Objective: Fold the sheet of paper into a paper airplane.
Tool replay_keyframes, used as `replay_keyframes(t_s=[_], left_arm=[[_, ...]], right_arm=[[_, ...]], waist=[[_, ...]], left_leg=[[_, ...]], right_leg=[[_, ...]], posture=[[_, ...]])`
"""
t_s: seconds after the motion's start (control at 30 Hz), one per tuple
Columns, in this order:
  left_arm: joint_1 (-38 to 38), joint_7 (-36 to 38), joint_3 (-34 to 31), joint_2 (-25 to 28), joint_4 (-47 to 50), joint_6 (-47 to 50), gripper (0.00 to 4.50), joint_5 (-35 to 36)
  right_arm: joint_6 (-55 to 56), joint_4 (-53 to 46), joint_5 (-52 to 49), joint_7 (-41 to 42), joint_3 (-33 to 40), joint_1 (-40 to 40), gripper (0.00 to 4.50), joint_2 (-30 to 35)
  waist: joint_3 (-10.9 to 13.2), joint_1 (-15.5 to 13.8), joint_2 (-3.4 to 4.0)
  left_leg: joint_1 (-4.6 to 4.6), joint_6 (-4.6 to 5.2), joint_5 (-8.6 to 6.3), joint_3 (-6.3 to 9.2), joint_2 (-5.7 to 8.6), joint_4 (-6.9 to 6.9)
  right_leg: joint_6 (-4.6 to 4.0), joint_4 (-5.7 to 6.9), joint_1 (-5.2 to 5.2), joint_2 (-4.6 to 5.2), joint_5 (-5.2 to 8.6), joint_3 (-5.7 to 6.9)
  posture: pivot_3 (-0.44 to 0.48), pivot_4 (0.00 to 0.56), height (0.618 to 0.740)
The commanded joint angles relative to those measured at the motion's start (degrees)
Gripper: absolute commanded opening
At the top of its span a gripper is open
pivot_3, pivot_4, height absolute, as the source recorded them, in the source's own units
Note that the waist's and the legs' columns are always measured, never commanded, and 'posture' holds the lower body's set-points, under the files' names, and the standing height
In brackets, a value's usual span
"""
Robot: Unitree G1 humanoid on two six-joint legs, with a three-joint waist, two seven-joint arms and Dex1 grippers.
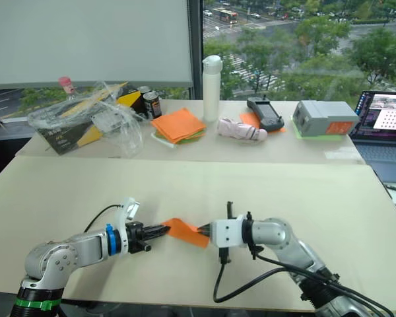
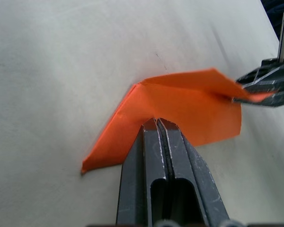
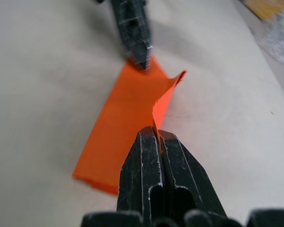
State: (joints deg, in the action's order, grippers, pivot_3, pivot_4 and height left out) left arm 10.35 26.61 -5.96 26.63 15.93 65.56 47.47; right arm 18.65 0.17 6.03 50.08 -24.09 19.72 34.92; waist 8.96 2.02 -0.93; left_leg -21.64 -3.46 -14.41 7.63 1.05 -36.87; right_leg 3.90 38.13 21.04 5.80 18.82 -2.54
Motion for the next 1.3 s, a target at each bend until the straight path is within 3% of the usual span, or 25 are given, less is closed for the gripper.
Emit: replay_keyframes(t_s=[0.03, 0.37, 0.8, 1.03, 1.3], left_arm=[[-1.3, -0.8, 0.9, 0.7, -0.9, 2.2, 0.0, -1.0], [-1.0, -1.0, 0.3, 0.4, -0.8, 2.7, 0.0, -0.7], [7.3, -6.5, -8.2, -7.5, 0.3, 6.3, 0.0, 9.0], [6.4, -6.8, -4.2, -6.9, 1.2, 7.3, 0.0, 7.9], [4.1, -3.9, 3.8, -3.8, -1.8, 3.0, 0.0, 0.3]], right_arm=[[7.5, 1.7, 3.7, -0.7, 0.3, 1.2, 0.03, 1.4], [24.4, 8.8, 17.9, -7.1, -2.3, 4.6, 0.03, 3.8], [25.9, 10.6, 19.7, -8.3, -3.0, 4.8, 0.03, 3.6], [25.2, 10.8, 19.1, -8.2, -3.1, 4.9, 0.03, 3.0], [24.7, 10.7, 19.0, -8.4, -3.1, 5.1, 0.03, 2.5]], waist=[[0.0, 0.0, 0.0], [0.0, -0.1, 0.0], [0.0, 0.0, -0.02], [0.0, 0.1, -0.03], [0.0, 0.1, -0.02]], left_leg=[[0.0, 0.0, 0.0, 0.0, 0.0, 0.0], [0.06, -0.05, 0.03, -0.01, 0.01, -0.01], [0.06, -0.43, 0.24, -0.01, 0.01, -0.04], [0.06, -0.44, 0.25, -0.03, 0.01, -0.04], [0.08, -0.44, 0.25, -0.03, 0.01, -0.04]], right_leg=[[0.0, 0.0, 0.0, 0.0, 0.0, 0.0], [0.0, -0.01, -0.06, 0.0, 0.0, -0.01], [0.0, 0.0, -0.09, 0.02, 0.0, 0.0], [0.0, 0.0, -0.09, 0.02, 0.0, -0.01], [0.0, 0.0, -0.11, 0.01, 0.0, -0.01]], posture=[[0.0, 0.15, 0.74], [0.0, 0.15, 0.74], [0.0, 0.15, 0.74], [0.0, 0.15, 0.74], [0.0, 0.15, 0.74]])
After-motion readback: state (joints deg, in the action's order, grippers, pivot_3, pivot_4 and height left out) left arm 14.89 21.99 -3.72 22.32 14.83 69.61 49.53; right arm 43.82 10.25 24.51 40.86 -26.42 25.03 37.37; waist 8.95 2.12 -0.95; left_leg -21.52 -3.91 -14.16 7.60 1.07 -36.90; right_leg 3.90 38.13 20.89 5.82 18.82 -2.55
